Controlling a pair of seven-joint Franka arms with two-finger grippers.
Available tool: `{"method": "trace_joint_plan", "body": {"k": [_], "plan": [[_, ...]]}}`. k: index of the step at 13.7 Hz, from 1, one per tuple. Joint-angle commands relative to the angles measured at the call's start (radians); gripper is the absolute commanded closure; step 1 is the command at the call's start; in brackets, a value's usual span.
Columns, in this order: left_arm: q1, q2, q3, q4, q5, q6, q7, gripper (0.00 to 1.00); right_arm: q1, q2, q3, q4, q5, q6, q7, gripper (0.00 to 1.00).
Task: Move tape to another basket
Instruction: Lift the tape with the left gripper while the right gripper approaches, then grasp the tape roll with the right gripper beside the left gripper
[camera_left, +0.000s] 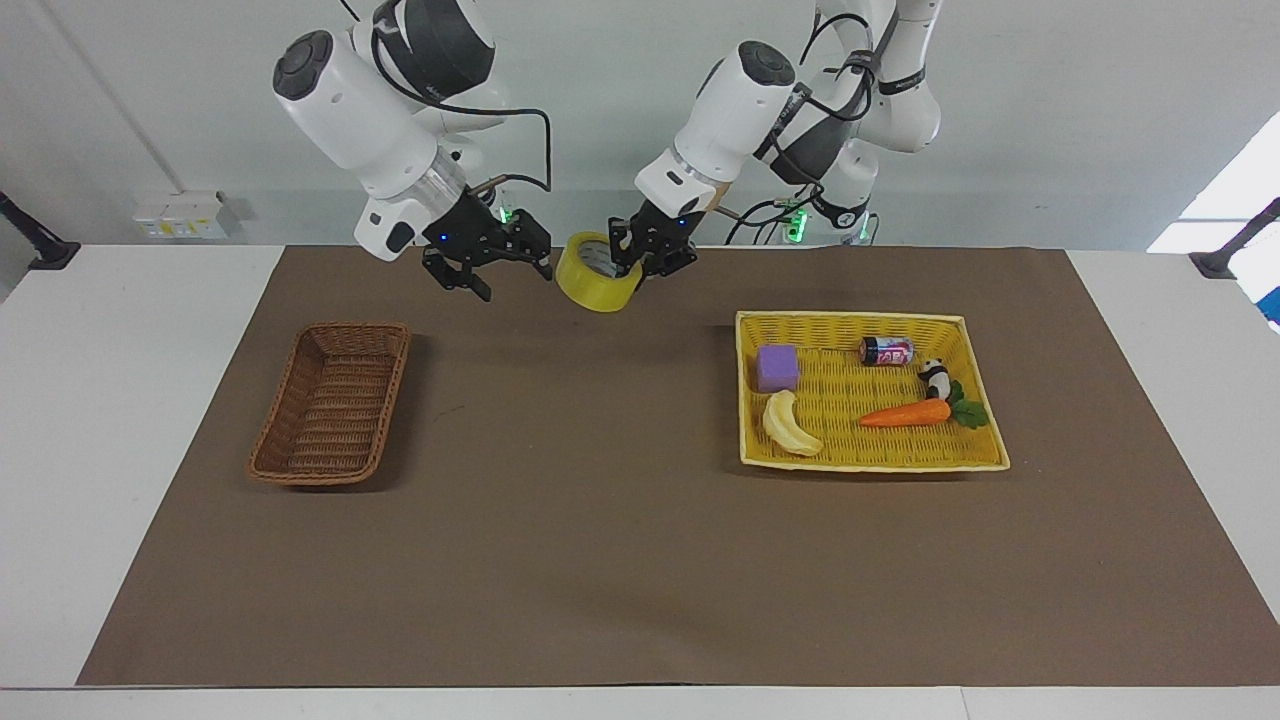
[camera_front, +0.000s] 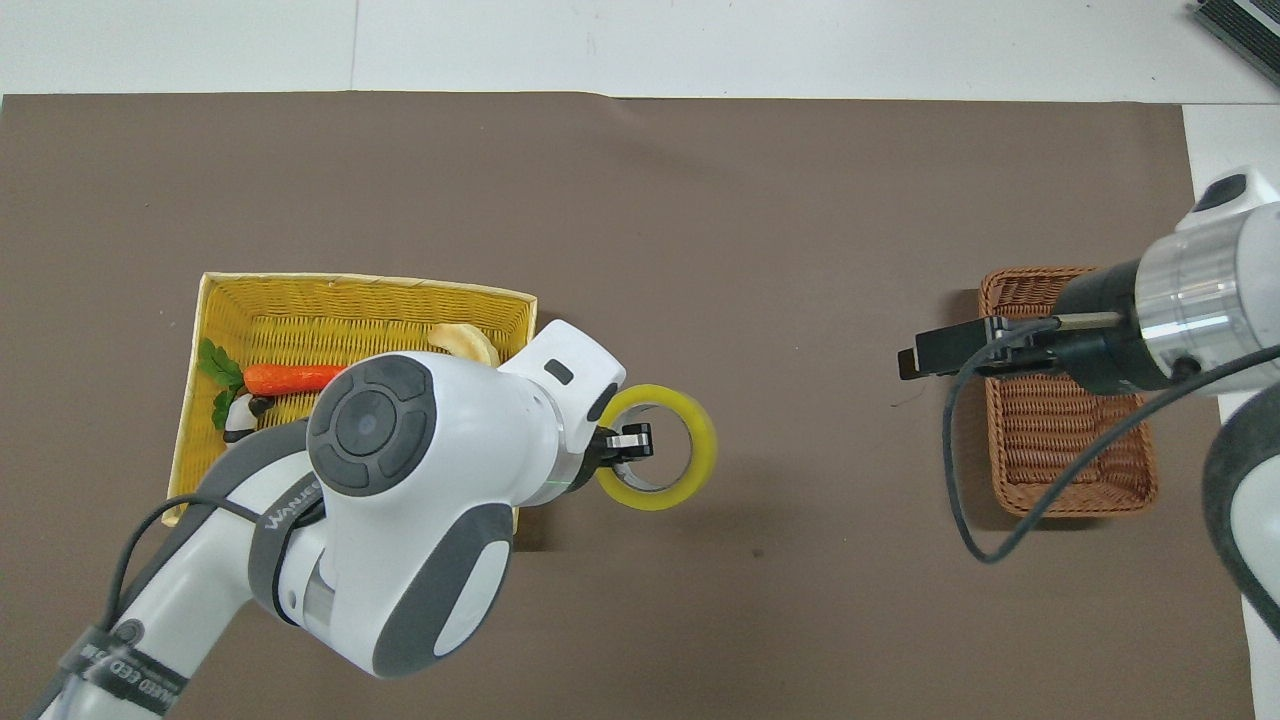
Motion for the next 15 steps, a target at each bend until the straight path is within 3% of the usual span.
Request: {"method": "trace_joint_plan", "body": {"k": [1, 6, 12, 13, 14, 15], "plan": [[-0.045, 0.058, 0.013, 0.062, -0.018, 0.022, -0.039, 1.0, 0.01, -0.029, -0.002, -0.057, 0.056, 0.016, -0.085, 0.0], [-0.054, 0.069, 0.008, 0.076, -0.016, 0.048, -0.056, 1.0, -0.02, -0.04, -0.004, -0.074, 0.16, -0.003, -0.179, 0.0], [-0.051, 0.08, 0.007, 0.078, -0.019, 0.154, -0.097, 1.0, -0.043, -0.097, -0.007, -0.166, 0.146, 0.013, -0.279, 0.0], [-0.049, 0.081, 0.007, 0.078, -0.019, 0.154, -0.097, 1.0, -0.043, -0.097, -0.007, -0.166, 0.145, 0.013, -0.276, 0.18], [-0.051, 0.08, 0.007, 0.076, -0.019, 0.15, -0.097, 1.0, -0.042, -0.095, -0.007, -0.166, 0.143, 0.013, -0.271, 0.58], [-0.051, 0.08, 0.007, 0.076, -0.021, 0.148, -0.099, 1.0, -0.042, -0.094, -0.007, -0.163, 0.137, 0.013, -0.269, 0.9]]}}
